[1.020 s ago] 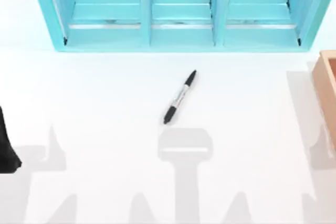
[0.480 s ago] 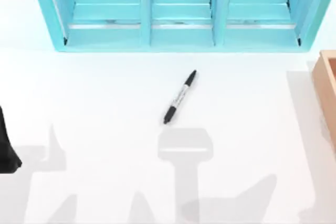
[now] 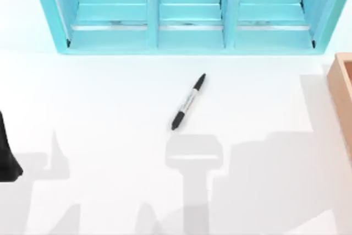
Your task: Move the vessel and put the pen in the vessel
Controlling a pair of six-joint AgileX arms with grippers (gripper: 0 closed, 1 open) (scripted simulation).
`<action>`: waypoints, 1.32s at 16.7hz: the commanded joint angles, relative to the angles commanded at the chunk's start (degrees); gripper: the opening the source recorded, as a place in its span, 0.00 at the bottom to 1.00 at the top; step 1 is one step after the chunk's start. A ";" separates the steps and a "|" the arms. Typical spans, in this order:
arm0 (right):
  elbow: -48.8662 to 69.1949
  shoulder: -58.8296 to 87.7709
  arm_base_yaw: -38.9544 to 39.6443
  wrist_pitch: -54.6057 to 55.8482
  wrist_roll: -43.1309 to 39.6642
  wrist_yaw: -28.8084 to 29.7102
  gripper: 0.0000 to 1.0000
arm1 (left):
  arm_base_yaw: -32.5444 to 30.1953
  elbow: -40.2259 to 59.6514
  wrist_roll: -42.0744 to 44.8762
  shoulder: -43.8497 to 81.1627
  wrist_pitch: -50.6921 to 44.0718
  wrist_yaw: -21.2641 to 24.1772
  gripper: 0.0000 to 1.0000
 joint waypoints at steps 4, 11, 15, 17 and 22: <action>9.53 11.84 -2.39 -7.95 -2.29 -0.03 1.00 | 0.00 0.00 0.00 0.00 0.00 0.00 1.00; 11.54 14.32 -2.65 -9.69 -2.78 -0.03 1.00 | 0.00 0.00 0.00 0.00 0.00 0.00 1.00; 8.24 15.39 -2.76 -5.83 -2.64 -0.04 1.00 | 0.00 0.00 0.00 0.00 0.00 0.00 1.00; 4.91 16.38 -2.74 -1.12 -2.60 -0.04 1.00 | 0.00 0.00 0.00 0.00 0.00 0.00 1.00; -3.76 19.21 -2.66 10.53 -2.49 -0.04 1.00 | 0.00 0.00 0.00 0.00 0.00 0.00 1.00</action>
